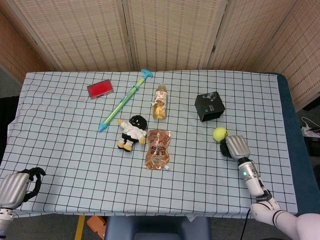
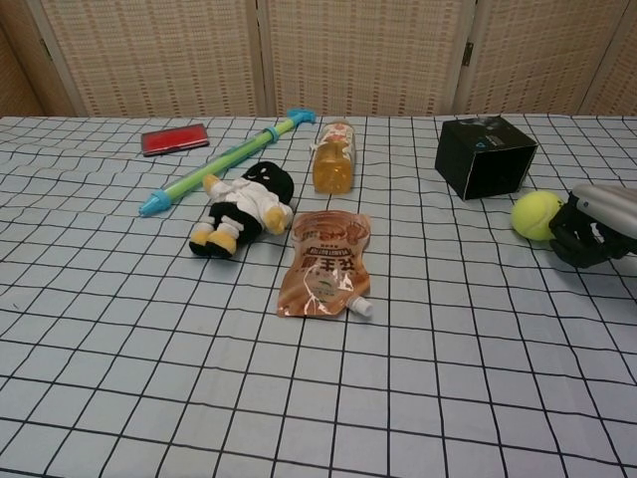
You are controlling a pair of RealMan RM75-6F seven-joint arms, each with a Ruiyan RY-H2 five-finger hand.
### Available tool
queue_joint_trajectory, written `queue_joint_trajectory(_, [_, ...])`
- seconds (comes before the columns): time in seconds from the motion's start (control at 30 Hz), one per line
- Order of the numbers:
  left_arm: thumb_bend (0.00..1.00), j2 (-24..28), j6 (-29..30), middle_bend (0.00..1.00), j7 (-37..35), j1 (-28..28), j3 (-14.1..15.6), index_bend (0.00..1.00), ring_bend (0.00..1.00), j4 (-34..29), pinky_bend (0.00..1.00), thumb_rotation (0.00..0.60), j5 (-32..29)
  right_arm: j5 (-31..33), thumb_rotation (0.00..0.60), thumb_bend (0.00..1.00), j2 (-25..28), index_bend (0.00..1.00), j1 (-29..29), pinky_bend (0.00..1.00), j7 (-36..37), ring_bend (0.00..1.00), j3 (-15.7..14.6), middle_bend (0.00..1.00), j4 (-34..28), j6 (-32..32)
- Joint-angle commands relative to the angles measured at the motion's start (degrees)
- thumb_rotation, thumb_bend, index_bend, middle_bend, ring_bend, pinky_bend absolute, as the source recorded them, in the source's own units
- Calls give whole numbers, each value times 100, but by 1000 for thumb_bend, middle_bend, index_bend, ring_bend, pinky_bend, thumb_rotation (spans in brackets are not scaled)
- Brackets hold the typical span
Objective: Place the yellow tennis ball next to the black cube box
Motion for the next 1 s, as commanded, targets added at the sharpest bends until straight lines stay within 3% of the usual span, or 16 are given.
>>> queue_joint_trajectory(0.03, [580, 1, -6, 488, -5, -2, -3, 438, 489, -1, 595, 600, -6, -28, 600, 813, -62, 861, 56, 903, 108, 696, -6, 803, 117, -36])
queue_joint_trajectory(1.0, [581, 10, -23, 489, -37, -9, -10, 439, 489, 5, 595, 600, -24, -24, 600, 814, -558, 849, 453, 902, 570, 689, 84, 803, 1046, -258])
